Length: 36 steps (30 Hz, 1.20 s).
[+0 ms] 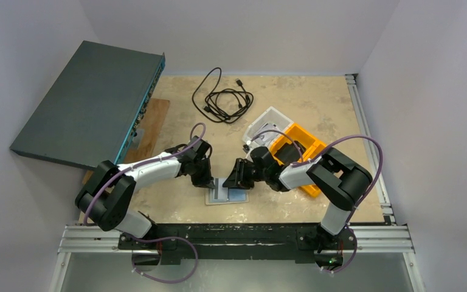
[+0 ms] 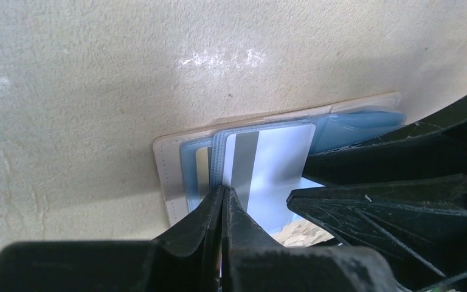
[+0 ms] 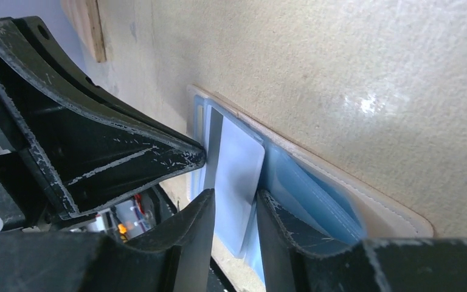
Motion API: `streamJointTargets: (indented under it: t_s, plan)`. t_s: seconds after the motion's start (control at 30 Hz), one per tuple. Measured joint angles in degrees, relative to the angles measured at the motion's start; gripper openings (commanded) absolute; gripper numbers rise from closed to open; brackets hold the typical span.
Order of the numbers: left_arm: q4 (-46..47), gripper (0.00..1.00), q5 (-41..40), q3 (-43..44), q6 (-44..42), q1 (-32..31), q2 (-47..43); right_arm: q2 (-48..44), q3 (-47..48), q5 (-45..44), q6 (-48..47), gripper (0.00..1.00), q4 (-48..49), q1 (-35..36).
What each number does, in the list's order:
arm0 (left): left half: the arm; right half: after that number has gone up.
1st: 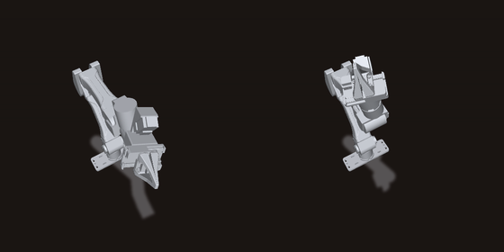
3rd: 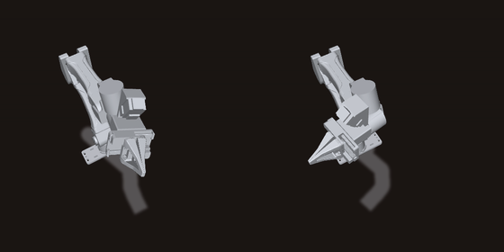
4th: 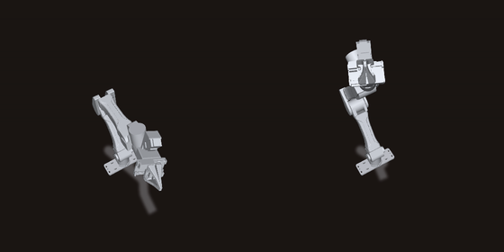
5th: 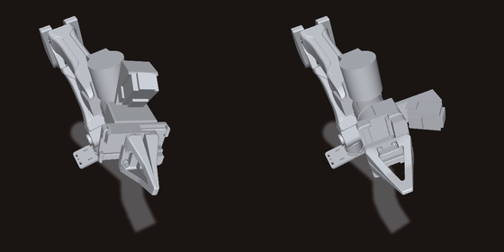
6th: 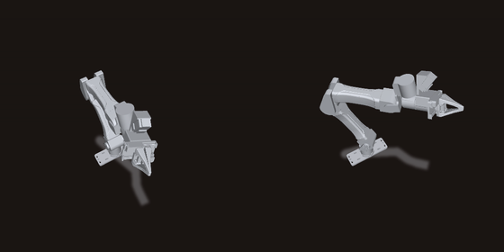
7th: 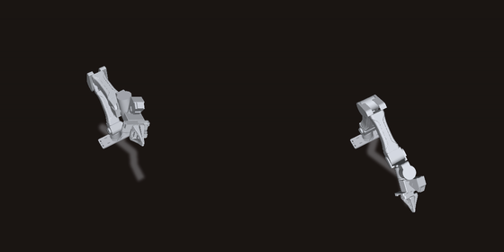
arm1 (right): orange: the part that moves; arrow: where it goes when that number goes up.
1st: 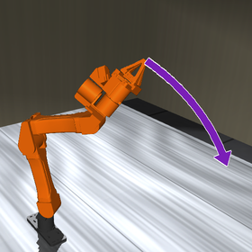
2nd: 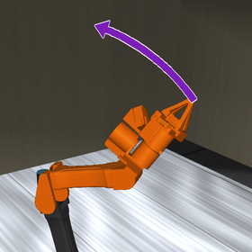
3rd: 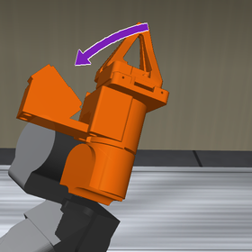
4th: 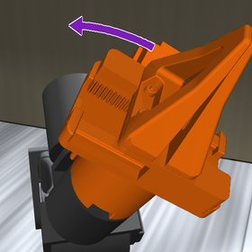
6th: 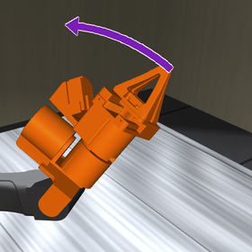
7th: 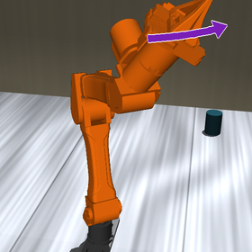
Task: Take the credit cards out of the card holder
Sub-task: Remove the credit card from the card holder.
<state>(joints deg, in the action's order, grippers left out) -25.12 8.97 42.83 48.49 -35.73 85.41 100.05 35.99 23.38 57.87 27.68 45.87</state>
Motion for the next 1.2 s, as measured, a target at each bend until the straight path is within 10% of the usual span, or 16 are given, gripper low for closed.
streamJointTargets:
  t_s: [1.2]
  plan:
    - [1.1,0.00,0.7,-0.5,2.0,-0.1,0.2,1.6,-6.5,4.1,7.0,0.00,10.5,-2.4]
